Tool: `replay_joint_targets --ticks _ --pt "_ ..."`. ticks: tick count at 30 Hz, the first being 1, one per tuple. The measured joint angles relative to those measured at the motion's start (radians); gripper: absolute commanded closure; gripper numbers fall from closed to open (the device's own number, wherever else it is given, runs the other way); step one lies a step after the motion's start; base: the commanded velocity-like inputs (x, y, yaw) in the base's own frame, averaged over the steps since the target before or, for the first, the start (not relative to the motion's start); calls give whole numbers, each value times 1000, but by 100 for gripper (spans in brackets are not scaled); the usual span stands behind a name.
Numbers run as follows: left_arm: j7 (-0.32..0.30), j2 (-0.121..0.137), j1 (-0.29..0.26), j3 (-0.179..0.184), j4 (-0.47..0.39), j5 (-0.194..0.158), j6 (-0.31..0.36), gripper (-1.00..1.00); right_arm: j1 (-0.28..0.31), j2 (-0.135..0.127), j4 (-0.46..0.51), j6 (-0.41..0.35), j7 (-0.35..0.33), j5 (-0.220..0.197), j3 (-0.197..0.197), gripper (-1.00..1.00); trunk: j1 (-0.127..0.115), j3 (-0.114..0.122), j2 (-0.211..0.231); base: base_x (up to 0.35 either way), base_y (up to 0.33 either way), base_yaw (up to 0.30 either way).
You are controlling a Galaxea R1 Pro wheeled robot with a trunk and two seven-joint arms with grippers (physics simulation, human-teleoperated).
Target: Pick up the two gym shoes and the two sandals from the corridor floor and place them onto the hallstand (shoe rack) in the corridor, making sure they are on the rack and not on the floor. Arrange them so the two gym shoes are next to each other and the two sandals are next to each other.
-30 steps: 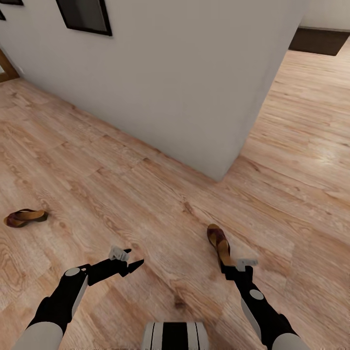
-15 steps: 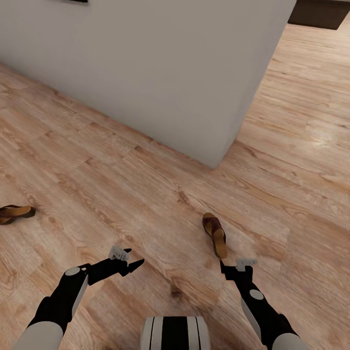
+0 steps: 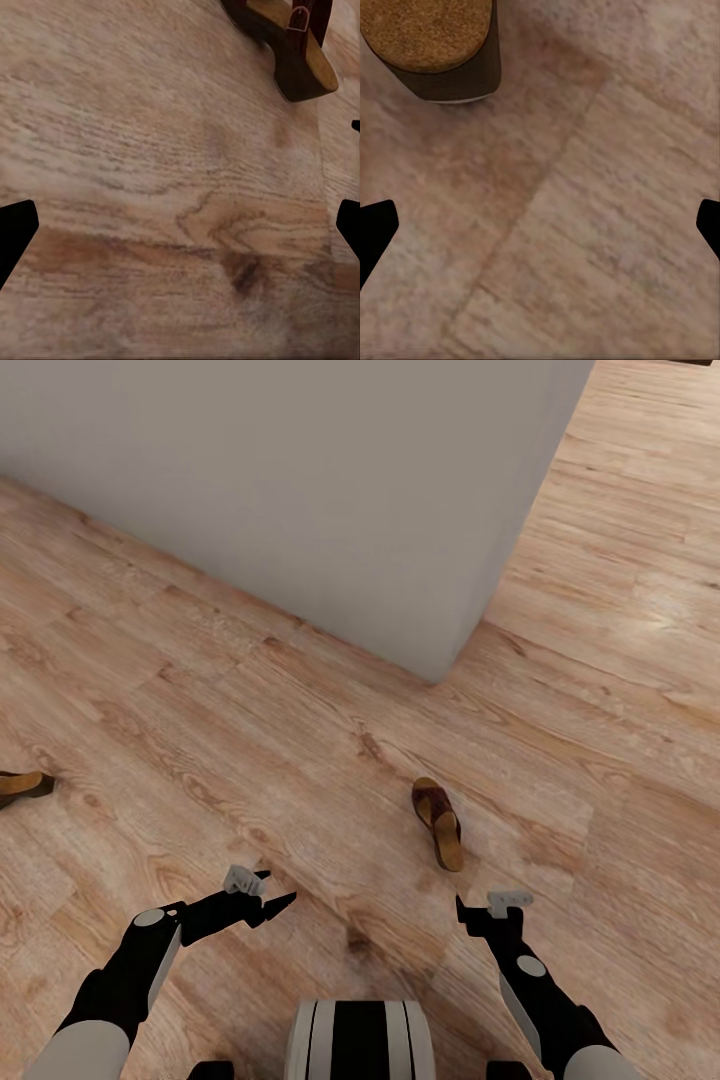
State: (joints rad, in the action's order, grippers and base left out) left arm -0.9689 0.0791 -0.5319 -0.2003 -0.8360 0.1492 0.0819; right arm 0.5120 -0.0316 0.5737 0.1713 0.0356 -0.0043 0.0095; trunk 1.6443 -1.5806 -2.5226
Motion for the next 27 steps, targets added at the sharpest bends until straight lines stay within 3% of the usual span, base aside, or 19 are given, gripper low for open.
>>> replay_joint_targets --ticks 11,20,22,27 --pt "0 1 0 -1 -9 1 0 -100 0 0 1 -1 0 0 1 -100 0 0 0 0 0 -1" --pt "-3 -3 -14 4 -120 1 14 -100 0 -1 6 -1 -1 1 4 -100 0 0 0 0 0 0" --pt "-3 -5 -22 4 -146 1 29 -100 0 -1 6 -1 -1 1 4 -100 0 0 0 0 0 0" --pt "-7 -13 -48 10 -220 -17 139 -100 0 0 6 -1 -1 2 6 -100 0 0 0 0 0 0"
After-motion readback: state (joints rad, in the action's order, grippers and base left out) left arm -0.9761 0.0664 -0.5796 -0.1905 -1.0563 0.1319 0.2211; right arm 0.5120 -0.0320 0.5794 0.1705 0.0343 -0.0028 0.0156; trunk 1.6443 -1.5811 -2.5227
